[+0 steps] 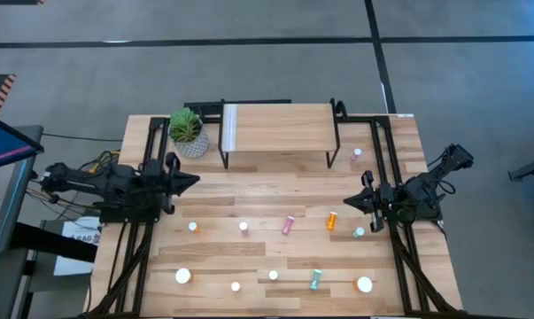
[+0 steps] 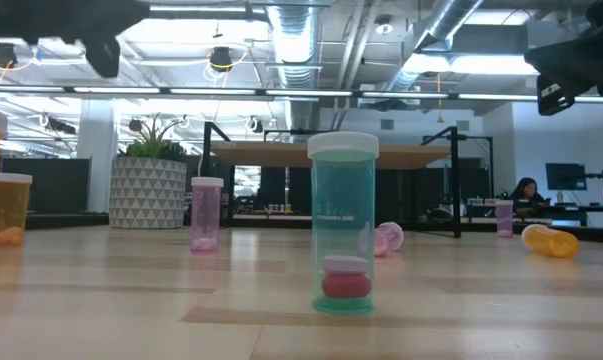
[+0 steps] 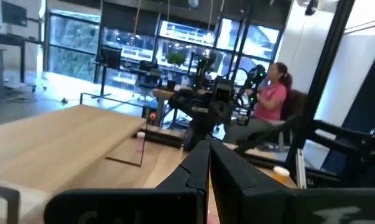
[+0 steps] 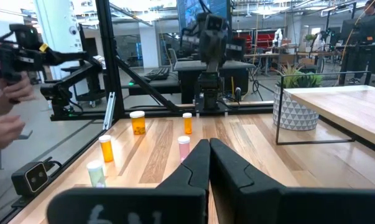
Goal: Pick and place medicine bottles onto shelf by color
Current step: Put the top left small orange pill bottle on the shelf
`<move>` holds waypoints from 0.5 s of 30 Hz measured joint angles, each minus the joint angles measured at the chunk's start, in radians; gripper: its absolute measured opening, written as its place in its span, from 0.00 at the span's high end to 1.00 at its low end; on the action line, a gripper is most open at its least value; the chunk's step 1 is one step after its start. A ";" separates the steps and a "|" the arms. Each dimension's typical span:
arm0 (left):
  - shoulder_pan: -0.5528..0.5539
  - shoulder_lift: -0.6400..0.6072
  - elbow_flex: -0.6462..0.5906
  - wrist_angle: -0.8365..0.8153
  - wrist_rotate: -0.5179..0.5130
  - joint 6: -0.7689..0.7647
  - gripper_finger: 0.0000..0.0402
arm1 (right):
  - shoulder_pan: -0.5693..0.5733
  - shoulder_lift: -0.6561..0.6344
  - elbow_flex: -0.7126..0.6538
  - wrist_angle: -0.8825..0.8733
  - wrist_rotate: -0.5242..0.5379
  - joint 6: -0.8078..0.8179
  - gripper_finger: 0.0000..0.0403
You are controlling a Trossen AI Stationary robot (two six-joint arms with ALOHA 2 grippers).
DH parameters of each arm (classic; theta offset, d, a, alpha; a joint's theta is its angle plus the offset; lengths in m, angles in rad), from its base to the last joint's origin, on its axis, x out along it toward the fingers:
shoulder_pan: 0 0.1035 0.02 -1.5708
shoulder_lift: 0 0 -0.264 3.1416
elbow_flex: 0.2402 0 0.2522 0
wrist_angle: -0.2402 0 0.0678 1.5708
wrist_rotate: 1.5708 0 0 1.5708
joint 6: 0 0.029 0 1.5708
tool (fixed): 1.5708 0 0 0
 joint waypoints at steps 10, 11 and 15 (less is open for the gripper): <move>0.000 0.056 0.210 -0.322 -0.149 -0.115 1.00 | 0.000 0.000 0.000 0.000 0.000 0.000 0.93; 0.000 0.056 0.215 -0.325 -0.147 -0.112 1.00 | 0.000 0.000 0.000 0.000 0.000 0.000 0.93; 0.000 0.056 0.226 -0.326 -0.115 -0.099 1.00 | 0.000 0.000 0.000 0.000 0.000 0.000 0.93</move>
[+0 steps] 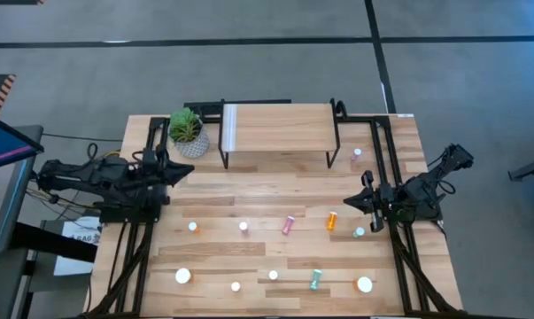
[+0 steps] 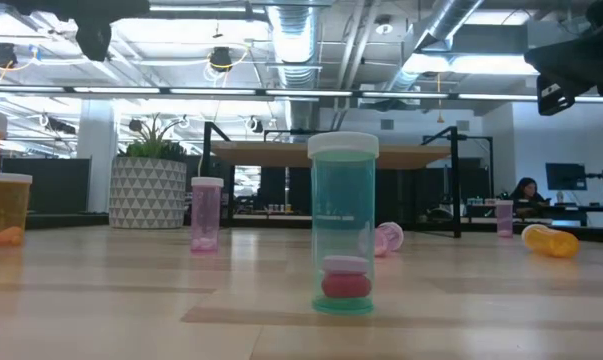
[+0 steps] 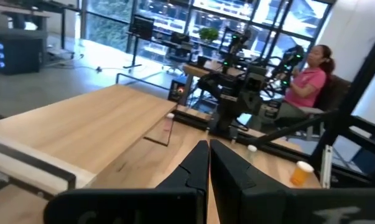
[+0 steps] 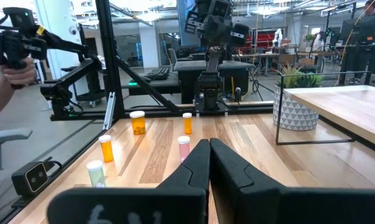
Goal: Pick and place medicine bottles onto shelf by color
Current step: Put the top left small orange pill bottle on the shelf
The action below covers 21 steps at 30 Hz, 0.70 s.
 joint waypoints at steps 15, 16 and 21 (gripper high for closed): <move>0.000 0.304 0.324 -0.436 0.013 -0.053 1.00 | 0.000 0.000 0.000 0.000 0.000 0.000 0.93; 0.000 0.328 0.340 -0.467 0.024 -0.046 1.00 | 0.000 0.000 0.000 0.000 0.000 0.000 0.93; 0.000 0.409 0.374 -0.547 0.087 -0.047 0.99 | 0.000 0.000 0.000 0.000 0.000 0.000 0.93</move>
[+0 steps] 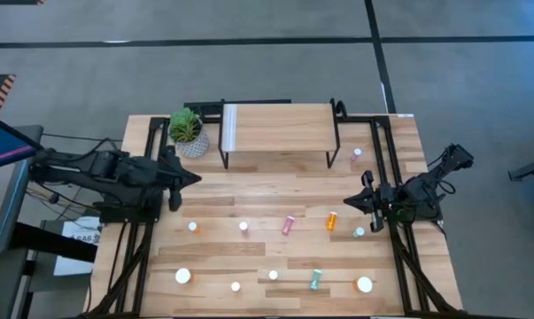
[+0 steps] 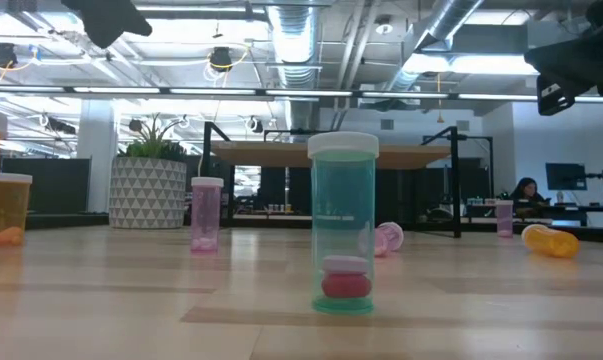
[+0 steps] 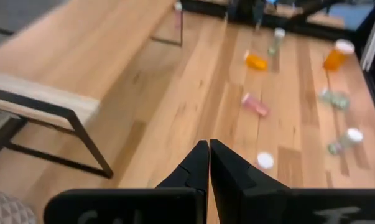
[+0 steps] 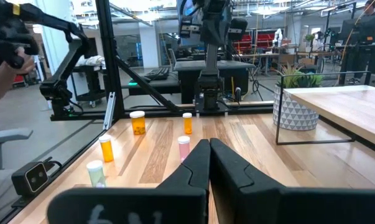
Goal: Pick and place medicine bottles onto shelf by color
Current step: Put the top left small orange pill bottle on the shelf
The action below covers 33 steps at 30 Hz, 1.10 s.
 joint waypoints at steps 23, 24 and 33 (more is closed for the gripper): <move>0.000 0.164 0.000 -0.057 0.052 -0.162 0.78 | 0.000 0.000 0.000 0.000 0.000 0.000 0.93; 0.000 0.164 0.000 -0.057 0.052 -0.163 0.78 | 0.000 0.000 0.000 0.000 0.000 0.000 0.93; 0.000 0.168 -0.001 -0.060 0.082 -0.168 0.78 | 0.000 0.000 0.000 0.002 0.000 0.000 0.93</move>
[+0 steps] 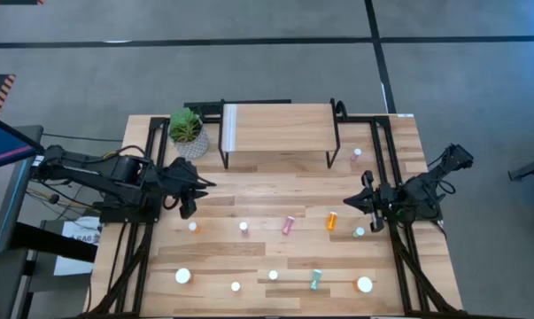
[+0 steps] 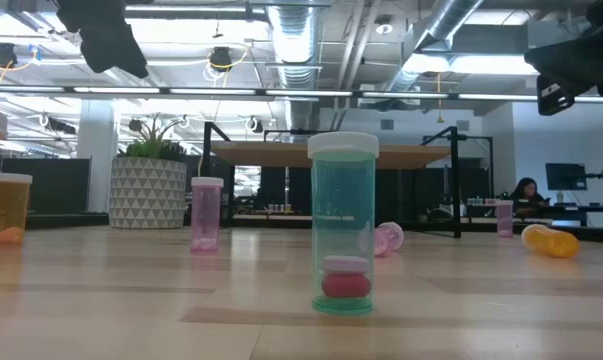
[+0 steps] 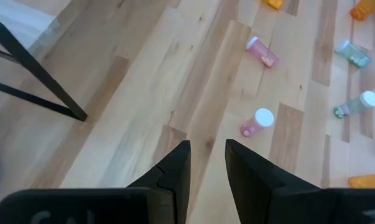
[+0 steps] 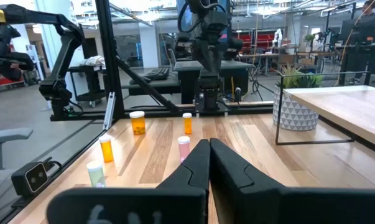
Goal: Pick and place medicine bottles onto shelf by color
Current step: Put the top left small orange pill bottle on the shelf
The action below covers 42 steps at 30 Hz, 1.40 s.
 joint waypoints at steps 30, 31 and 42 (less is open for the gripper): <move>0.000 0.000 0.000 -0.082 -0.002 -0.227 0.79 | 0.000 0.000 0.000 0.002 0.000 0.000 0.93; 0.000 0.000 0.000 -0.082 -0.002 -0.227 0.79 | 0.000 0.000 0.000 0.002 0.000 0.000 0.93; 0.000 0.000 0.000 -0.081 -0.007 -0.227 0.79 | 0.000 0.000 0.000 0.002 0.000 0.000 0.93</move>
